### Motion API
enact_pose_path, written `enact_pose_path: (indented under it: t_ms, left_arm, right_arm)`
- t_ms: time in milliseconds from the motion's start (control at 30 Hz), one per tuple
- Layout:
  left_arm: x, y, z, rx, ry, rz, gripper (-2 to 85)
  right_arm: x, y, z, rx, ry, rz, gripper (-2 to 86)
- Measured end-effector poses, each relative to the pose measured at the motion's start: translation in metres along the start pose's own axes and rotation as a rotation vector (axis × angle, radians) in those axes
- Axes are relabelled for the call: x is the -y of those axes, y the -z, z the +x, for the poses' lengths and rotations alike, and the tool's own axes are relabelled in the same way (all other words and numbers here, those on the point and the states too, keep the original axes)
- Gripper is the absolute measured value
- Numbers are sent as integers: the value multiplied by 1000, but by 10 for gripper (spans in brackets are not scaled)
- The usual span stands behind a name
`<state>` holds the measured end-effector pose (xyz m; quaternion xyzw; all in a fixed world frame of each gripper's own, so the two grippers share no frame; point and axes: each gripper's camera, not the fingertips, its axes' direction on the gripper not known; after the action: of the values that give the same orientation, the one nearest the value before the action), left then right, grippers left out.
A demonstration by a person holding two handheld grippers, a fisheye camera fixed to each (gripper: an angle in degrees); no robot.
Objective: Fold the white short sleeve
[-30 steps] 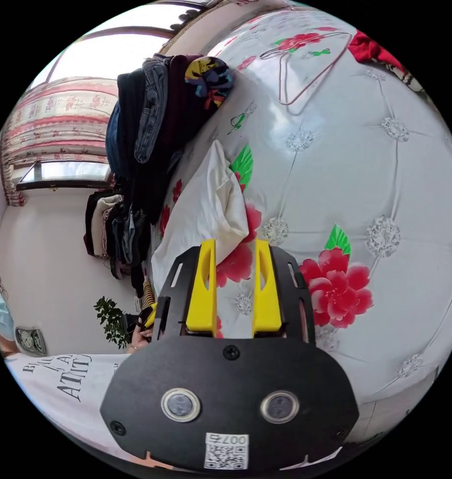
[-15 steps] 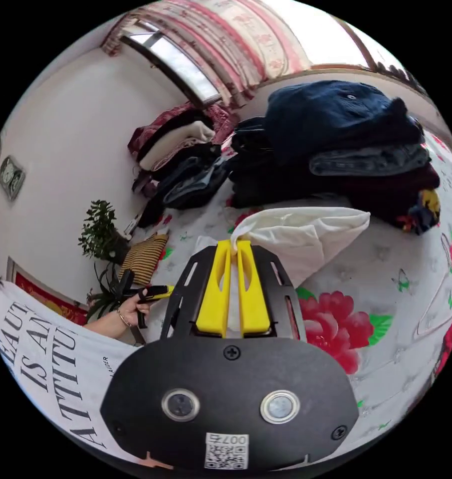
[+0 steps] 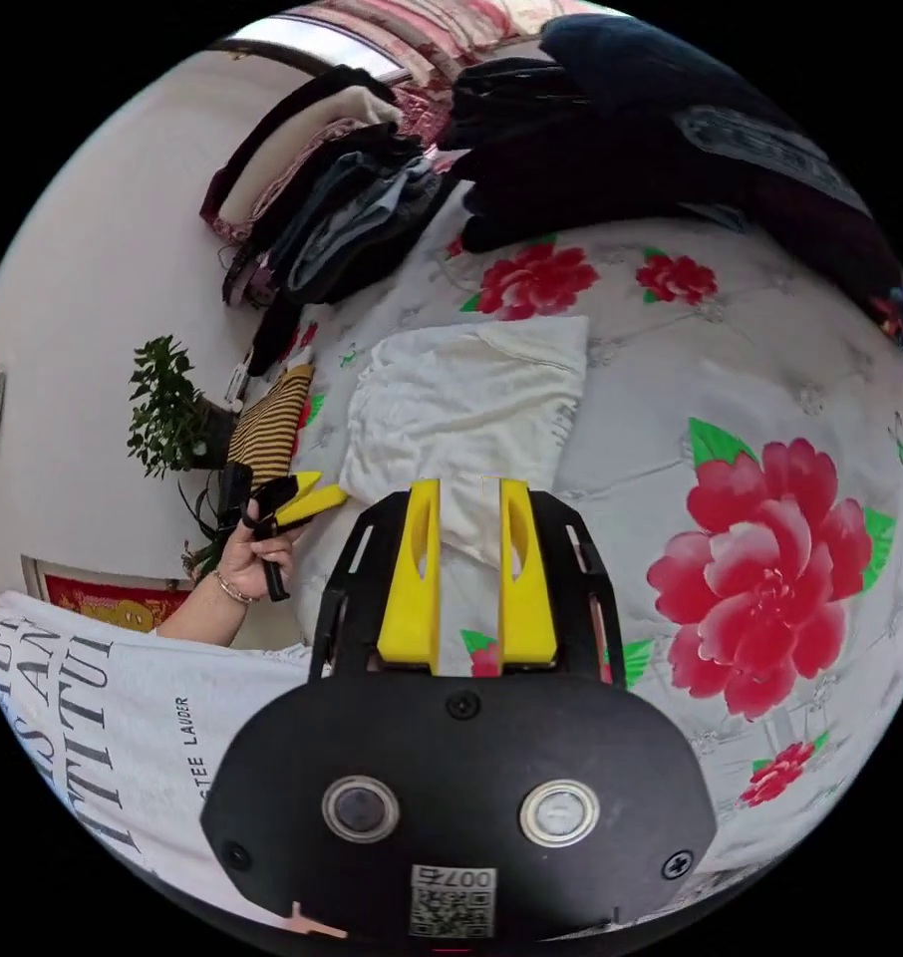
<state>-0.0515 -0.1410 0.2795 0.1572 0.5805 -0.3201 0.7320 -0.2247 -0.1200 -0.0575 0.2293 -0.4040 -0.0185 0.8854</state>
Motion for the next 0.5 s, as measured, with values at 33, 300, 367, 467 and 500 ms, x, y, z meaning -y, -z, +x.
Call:
enact_pose_path:
  t_ms: [33,300,367,467,500]
  left_arm:
    - [5,-3,0,-3,-6,-15,134]
    - [31,-25,12,-8,-11,-91,43]
    - [27,-19,30,-18,-50,-65,41]
    - [14,-9,61,1,-88,-40,37]
    - [6,-6,77,12,-108,-33,37]
  right_arm:
    - [-4,1,22,32,-75,2,44]
    - [-22,-43,70,299,-250,-68,9]
    - [-23,-39,58,286,-192,-42,3]
    - [-27,-18,45,309,-118,-9,0]
    - [-31,-8,45,342,-105,6,-1]
